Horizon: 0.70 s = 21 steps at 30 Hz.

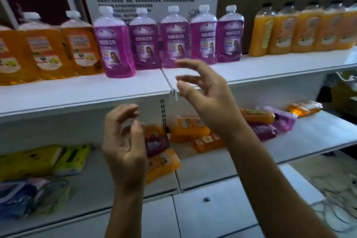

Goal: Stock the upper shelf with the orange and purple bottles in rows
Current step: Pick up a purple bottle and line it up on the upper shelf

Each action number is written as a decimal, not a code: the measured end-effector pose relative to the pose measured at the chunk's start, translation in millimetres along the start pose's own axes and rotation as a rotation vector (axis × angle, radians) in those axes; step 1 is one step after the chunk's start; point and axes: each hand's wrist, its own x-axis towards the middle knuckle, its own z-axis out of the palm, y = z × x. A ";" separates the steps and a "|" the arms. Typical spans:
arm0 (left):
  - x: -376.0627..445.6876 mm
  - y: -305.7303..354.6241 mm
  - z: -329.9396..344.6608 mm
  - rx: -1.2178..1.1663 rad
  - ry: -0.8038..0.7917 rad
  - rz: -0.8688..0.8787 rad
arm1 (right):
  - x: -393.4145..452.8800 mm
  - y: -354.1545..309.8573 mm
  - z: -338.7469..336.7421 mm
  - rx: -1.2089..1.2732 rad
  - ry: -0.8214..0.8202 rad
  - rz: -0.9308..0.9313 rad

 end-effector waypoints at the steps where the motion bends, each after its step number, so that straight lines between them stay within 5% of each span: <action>1: -15.4 -4.8 1.2 0.006 0.008 -0.036 | -19.7 9.7 -4.0 0.055 0.040 0.036; 8: -74.6 -35.1 5.9 0.020 -0.089 -0.482 | -114.8 92.4 4.7 0.129 0.202 0.435; 21: -123.7 -45.5 97.9 -0.066 -0.431 -0.660 | -143.1 139.2 -58.8 0.037 0.381 0.604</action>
